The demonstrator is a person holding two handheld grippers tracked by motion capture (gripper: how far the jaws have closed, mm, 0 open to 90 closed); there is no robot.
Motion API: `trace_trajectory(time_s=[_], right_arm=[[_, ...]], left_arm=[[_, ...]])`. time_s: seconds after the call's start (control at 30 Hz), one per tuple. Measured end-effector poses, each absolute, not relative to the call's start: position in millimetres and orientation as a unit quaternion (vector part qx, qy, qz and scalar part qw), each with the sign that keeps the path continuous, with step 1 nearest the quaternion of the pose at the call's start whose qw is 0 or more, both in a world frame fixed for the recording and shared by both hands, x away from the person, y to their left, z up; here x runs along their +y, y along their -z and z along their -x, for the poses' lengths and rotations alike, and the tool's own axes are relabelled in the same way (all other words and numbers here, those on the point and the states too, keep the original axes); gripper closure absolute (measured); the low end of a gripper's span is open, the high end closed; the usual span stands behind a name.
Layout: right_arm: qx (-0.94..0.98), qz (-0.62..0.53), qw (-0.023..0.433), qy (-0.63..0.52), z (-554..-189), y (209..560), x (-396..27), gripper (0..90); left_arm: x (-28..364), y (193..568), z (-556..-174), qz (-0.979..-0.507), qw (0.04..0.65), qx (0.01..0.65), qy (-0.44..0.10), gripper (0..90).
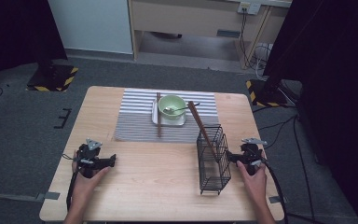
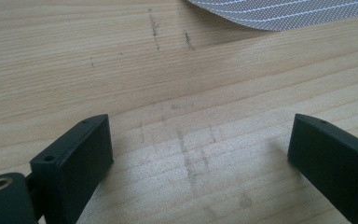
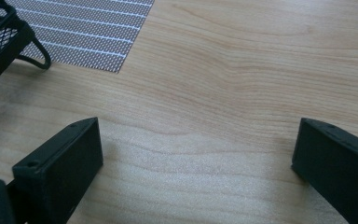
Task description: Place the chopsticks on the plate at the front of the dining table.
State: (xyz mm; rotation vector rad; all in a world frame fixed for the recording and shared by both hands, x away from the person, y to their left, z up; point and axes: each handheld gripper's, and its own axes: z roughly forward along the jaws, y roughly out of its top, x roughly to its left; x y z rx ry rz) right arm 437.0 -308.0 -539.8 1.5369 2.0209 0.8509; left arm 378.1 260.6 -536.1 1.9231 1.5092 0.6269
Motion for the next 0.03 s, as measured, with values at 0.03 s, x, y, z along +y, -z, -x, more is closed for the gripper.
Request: trace_trajectory(time_s=[0.03], right_arm=[[0.737,-0.556,0.227,-0.309,-436.7,539.8,-308.3,0.5]], left_arm=[[259.6,536.0,-377.8,-0.725,0.301,0.571,-0.239,5.5]])
